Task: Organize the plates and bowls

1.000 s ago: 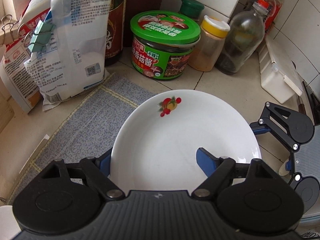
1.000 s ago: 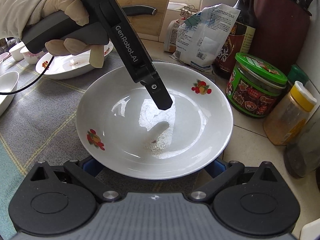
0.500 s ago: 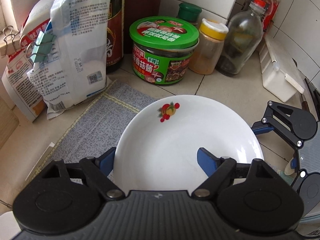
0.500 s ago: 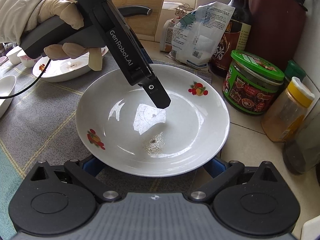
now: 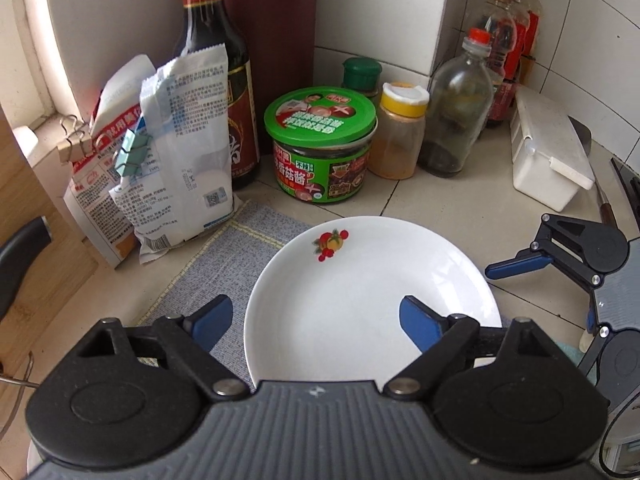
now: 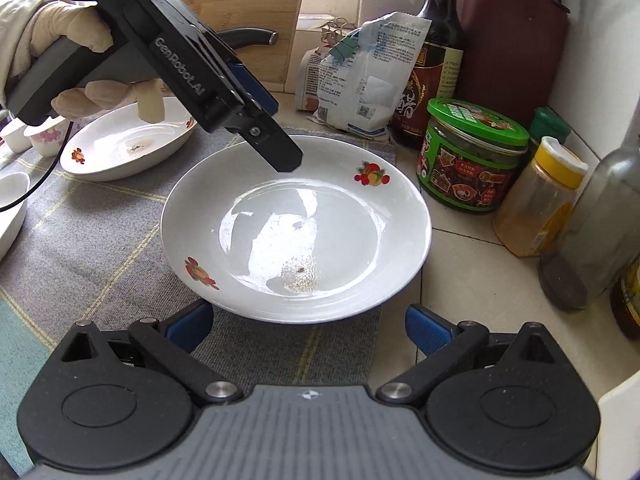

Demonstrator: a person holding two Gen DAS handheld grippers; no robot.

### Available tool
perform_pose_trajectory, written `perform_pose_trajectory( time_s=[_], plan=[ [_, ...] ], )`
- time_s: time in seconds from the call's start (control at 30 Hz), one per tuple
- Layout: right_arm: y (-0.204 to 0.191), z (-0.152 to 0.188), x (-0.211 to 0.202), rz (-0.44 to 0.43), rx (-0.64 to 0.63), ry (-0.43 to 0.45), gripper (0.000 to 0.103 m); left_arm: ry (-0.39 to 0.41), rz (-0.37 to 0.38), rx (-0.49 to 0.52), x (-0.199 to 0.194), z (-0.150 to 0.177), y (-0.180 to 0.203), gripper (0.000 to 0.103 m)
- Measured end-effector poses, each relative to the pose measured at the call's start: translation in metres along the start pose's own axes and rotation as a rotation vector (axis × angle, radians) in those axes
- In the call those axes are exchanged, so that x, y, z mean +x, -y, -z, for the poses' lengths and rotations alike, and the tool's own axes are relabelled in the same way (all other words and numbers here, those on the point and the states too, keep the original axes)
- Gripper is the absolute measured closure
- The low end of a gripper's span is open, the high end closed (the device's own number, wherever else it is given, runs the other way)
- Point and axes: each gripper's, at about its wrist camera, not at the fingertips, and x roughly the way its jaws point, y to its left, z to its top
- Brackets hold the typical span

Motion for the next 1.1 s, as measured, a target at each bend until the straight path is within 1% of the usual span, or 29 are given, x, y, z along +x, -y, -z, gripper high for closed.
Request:
perform_pose_trajectory(
  time_s=[0.23, 0.4, 0.53, 0.6, 0.67, 0.73, 0.83, 0.97, 1.1],
  plan=[
    [-0.009, 0.003, -0.020, 0.050, 0.099, 0.036, 0.000, 0.077, -0.042, -0.008, -0.041, 0.009, 0.023, 0.011],
    [-0.020, 0.005, -0.033, 0.067, 0.145, 0.066, 0.000, 0.124, -0.070, -0.030, -0.071, 0.027, 0.044, 0.009],
    [-0.029, 0.008, -0.044, 0.079, 0.169, 0.084, 0.000, 0.155, -0.091, -0.077, -0.092, 0.048, 0.060, 0.009],
    [-0.036, 0.011, -0.052, 0.080, 0.178, 0.091, 0.000, 0.186, -0.094, -0.125, -0.104, 0.062, 0.067, 0.009],
    [-0.042, 0.015, -0.058, 0.073, 0.179, 0.098, 0.000, 0.215, -0.128, -0.150, -0.113, 0.076, 0.075, 0.009],
    [-0.047, 0.018, -0.062, 0.062, 0.176, 0.099, 0.000, 0.235, -0.180, -0.154, -0.122, 0.090, 0.084, 0.009],
    [-0.054, 0.022, -0.067, 0.052, 0.170, 0.095, 0.000, 0.240, -0.232, -0.177, -0.132, 0.111, 0.095, 0.008],
    [-0.064, 0.030, -0.070, 0.017, 0.173, 0.099, 0.000, 0.229, -0.282, -0.219, -0.141, 0.139, 0.106, 0.008],
    [-0.075, 0.037, -0.070, -0.022, 0.169, 0.077, 0.000, 0.211, -0.324, -0.247, -0.146, 0.160, 0.116, 0.008]
  ],
)
